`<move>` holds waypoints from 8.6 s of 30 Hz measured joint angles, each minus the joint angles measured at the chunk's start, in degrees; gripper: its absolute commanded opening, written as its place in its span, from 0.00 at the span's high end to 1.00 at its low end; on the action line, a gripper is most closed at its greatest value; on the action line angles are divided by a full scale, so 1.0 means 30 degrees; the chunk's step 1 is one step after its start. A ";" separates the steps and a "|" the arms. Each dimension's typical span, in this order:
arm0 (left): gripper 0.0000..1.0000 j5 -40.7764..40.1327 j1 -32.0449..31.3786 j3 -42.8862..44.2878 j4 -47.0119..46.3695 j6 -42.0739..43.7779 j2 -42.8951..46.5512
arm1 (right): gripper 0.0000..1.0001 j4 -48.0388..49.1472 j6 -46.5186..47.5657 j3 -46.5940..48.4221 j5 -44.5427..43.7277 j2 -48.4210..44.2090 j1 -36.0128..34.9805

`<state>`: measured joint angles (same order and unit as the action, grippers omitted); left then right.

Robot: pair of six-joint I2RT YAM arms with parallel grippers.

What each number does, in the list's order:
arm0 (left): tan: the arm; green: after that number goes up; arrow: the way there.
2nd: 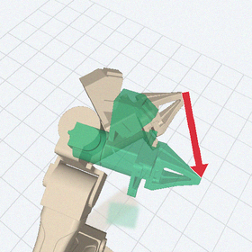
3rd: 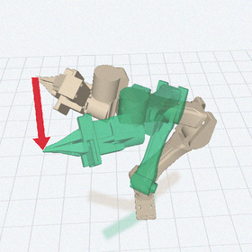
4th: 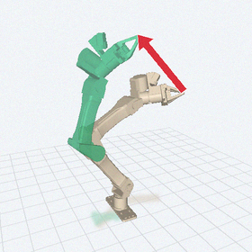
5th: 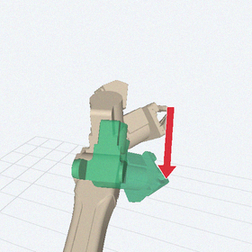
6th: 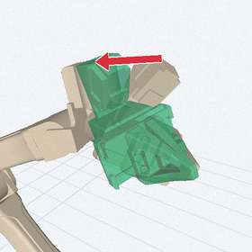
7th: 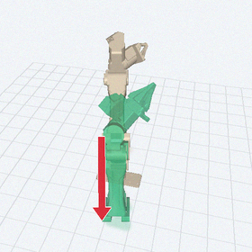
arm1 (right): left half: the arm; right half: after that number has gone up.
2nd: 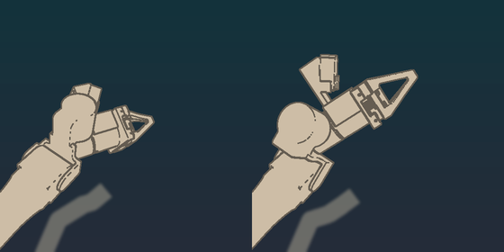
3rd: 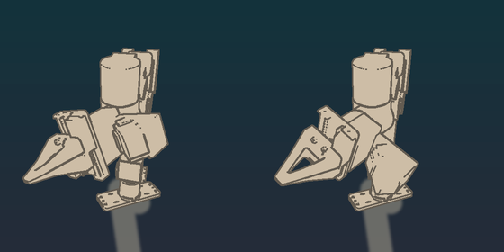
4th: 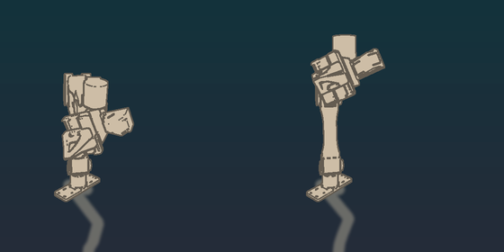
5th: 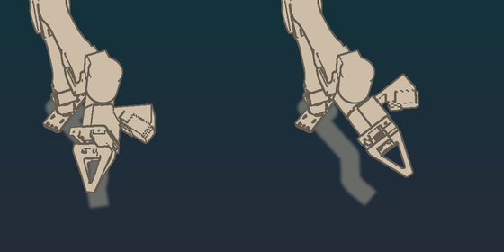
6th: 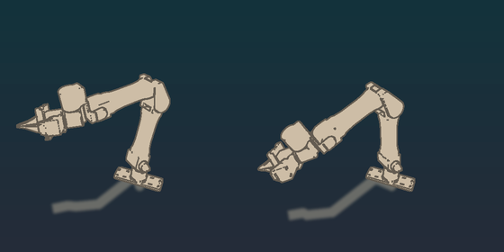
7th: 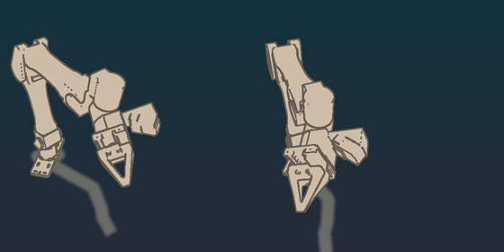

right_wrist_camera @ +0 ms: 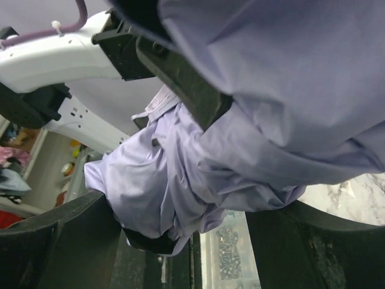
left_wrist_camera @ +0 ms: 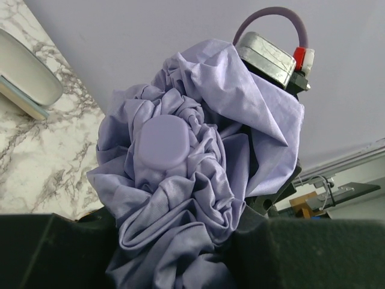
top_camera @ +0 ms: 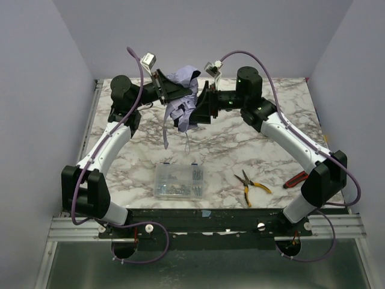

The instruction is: Open the umbrella

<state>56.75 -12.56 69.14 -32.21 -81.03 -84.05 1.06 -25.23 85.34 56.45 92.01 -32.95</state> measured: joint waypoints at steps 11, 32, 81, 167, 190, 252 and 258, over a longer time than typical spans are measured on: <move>1.00 -0.0736 -0.1530 0.0816 0.2484 0.3891 0.0131 | 0.55 0.2259 -0.4036 0.0211 0.1144 0.1086 0.0146; 0.11 -0.1756 0.3519 0.1042 0.8102 1.4214 0.3395 | 0.99 0.5311 -0.7351 -0.1559 -0.1945 0.0729 0.3774; 0.02 -0.5952 -0.4590 -0.0976 1.7974 2.7948 0.5166 | 0.99 0.7359 -0.7861 0.0189 -0.3570 0.1923 0.5588; 0.34 -1.4972 -0.8837 0.2623 1.9999 2.6702 -0.1180 | 0.99 0.4284 -0.5093 0.5107 -0.6200 0.3308 0.8240; 0.53 -1.4688 -0.8735 -0.1239 1.8083 2.5318 -0.1275 | 0.99 0.4029 -0.6105 0.3949 -0.4197 0.2404 0.8276; 0.52 -0.6550 -0.9741 -0.6608 0.4146 5.6114 0.3563 | 0.99 0.3628 -1.5227 -0.3060 0.2871 0.2514 0.6193; 0.87 -0.6550 -1.0040 -0.6608 0.3446 5.6945 0.2929 | 0.99 0.3118 -1.5242 -0.2652 0.3111 0.3235 0.5712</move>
<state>37.10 -42.68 49.32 -21.87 89.80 -75.26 10.41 -70.96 77.38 65.78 101.71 -15.81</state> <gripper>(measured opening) 0.389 0.311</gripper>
